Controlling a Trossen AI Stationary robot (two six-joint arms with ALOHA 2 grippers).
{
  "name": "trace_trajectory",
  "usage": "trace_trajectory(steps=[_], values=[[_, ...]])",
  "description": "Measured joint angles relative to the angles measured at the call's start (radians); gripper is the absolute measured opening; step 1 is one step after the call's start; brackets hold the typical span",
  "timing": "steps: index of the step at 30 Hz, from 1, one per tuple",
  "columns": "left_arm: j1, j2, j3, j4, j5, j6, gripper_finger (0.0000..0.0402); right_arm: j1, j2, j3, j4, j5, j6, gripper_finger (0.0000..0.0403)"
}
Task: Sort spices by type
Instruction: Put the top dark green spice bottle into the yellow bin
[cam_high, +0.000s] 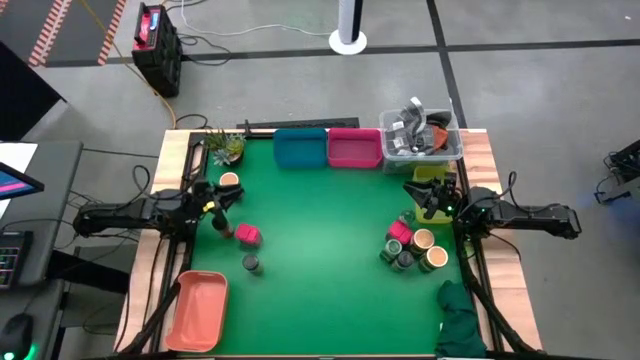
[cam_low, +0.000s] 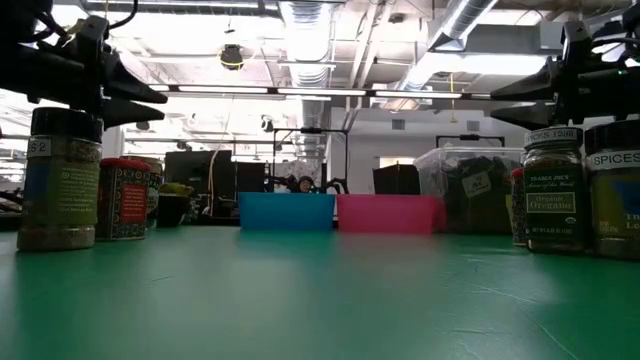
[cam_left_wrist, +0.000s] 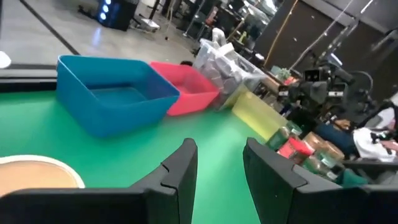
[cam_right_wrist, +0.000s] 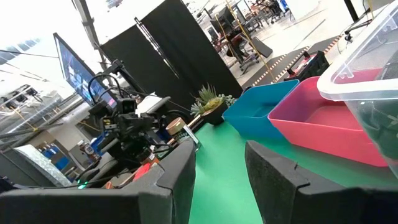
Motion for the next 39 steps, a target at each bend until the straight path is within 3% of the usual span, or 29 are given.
trace_trajectory(steps=[4, 8, 13, 18, 21, 24, 28, 31, 35, 39], values=[[0.001, 0.002, 0.01, 0.033, 0.027, -0.101, 0.0121, 0.0, 0.0, 0.0, 0.0, 0.0, 0.0, 0.0168], [0.001, 0.033, 0.041, 0.05, 0.06, -0.051, 0.0121, 0.0, 0.001, 0.0, 0.017, 0.0, 0.014, 0.0168], [0.001, 0.113, 0.123, 0.057, 0.063, 0.002, 0.0121, -0.001, 0.003, 0.006, 0.051, 0.0, 0.234, 0.0168], [0.001, 0.218, 0.202, 0.094, 0.063, 0.021, 0.0121, -0.001, 0.002, 0.012, 0.071, -0.005, 0.329, 0.0168], [0.001, 0.282, 0.248, 0.117, 0.063, 0.018, 0.0121, 0.013, 0.002, 0.012, 0.081, -0.063, 0.397, 0.0168], [0.001, 0.352, 0.304, 0.11, 0.064, -0.014, 0.0121, 0.029, 0.003, 0.031, 0.082, -0.165, 0.327, 0.0168], [0.001, 0.463, 0.413, -0.008, 0.065, -0.022, 0.0137, 0.085, 0.037, 0.16, -0.065, -0.192, 0.215, 0.0168], [0.001, 0.55, 0.515, -0.153, 0.065, -0.043, 0.017, 0.135, 0.112, 0.294, -0.246, -0.124, 0.154, 0.0167], [0.001, 0.649, 0.649, -0.348, 0.071, -0.097, 0.0219, 0.2, 0.286, 0.504, -0.511, -0.04, 0.109, 0.0159], [0.016, 0.72, 0.766, -0.512, 0.152, -0.12, 0.0248, 0.248, 0.525, 0.719, -0.819, 0.011, 0.104, 0.0147]])
